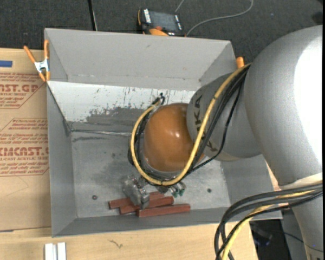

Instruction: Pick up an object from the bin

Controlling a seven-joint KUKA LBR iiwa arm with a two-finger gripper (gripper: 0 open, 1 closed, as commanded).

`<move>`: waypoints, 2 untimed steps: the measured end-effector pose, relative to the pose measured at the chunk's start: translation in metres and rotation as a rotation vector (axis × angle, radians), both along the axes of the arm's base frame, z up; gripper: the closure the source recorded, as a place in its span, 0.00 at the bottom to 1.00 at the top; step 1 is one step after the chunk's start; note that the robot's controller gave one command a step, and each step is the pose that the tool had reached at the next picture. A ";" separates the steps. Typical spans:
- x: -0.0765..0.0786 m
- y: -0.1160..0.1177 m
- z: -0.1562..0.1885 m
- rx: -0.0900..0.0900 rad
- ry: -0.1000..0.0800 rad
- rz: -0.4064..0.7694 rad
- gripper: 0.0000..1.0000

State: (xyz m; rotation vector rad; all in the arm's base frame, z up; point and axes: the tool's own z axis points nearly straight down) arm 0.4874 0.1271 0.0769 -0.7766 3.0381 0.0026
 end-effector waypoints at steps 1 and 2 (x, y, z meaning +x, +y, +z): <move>0.006 0.001 0.004 0.007 -0.024 0.000 0.00; 0.000 0.000 0.000 0.000 0.000 0.000 1.00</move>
Offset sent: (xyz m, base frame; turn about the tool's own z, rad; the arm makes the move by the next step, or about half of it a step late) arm 0.0000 0.0000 0.0000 0.0000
